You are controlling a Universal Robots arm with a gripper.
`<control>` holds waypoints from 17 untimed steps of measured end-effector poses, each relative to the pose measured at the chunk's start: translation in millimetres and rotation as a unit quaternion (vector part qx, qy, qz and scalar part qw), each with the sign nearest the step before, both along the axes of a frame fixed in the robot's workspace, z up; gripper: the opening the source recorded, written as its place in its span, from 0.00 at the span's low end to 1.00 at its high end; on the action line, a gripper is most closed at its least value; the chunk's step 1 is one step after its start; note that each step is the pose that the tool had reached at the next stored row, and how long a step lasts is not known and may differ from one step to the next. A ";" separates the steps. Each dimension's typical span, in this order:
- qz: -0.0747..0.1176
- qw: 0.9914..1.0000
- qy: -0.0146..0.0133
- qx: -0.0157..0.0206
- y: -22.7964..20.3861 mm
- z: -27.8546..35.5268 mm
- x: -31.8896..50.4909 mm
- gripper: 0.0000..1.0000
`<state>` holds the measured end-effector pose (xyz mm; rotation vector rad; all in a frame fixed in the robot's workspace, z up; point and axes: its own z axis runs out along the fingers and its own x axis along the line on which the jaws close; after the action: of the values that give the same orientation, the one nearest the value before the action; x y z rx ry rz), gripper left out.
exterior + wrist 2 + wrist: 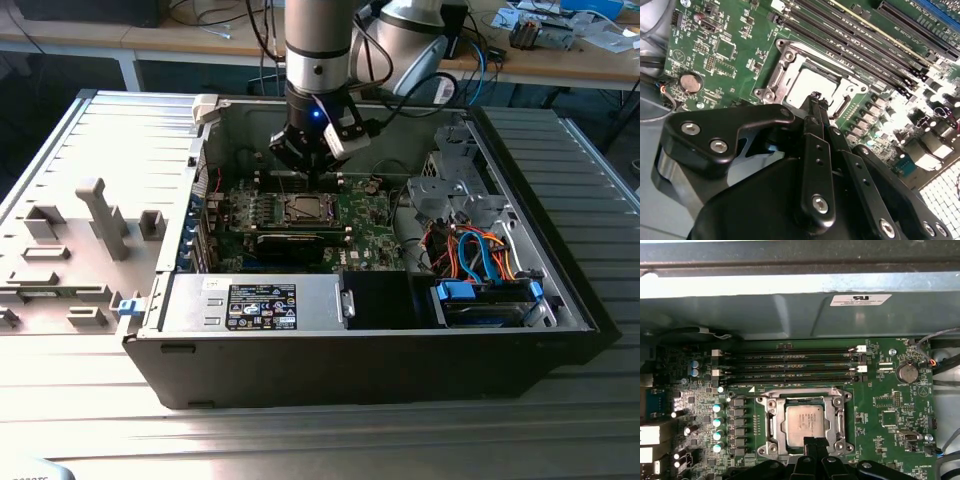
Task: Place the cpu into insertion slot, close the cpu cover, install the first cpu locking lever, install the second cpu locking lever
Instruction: 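Install the first cpu locking lever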
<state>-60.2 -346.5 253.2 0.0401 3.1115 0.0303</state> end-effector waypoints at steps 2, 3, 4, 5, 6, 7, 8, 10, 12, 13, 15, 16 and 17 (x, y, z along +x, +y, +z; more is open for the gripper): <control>0.000 1.000 -0.001 0.000 0.0 0.1 -4.0 0.11; 0.000 1.000 -0.001 0.000 0.0 0.1 -5.5 0.11; 0.000 1.000 -0.001 0.000 0.0 0.1 -6.9 0.11; 0.000 1.000 -0.001 0.000 0.0 0.5 -8.2 0.11; 0.000 1.000 -0.002 0.000 0.0 1.0 -8.9 0.11; 0.000 1.000 -0.002 0.000 0.0 1.4 -9.3 0.11; 0.000 1.000 -0.002 0.000 0.0 2.4 -10.5 0.11; 0.000 1.000 -0.003 0.000 0.0 4.4 -13.6 0.11; 0.000 1.000 -0.005 0.000 0.0 7.0 -19.3 0.11; 0.000 1.000 -0.006 0.000 0.0 7.0 -25.3 0.11; 0.000 1.000 -0.006 0.000 0.6 7.0 -34.5 0.11; 0.000 1.000 -0.007 0.000 1.2 7.0 -39.4 0.11; 0.000 1.000 -0.007 0.000 1.6 7.0 -43.0 0.11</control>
<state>-103.1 -344.9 260.3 0.0400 3.0977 0.0302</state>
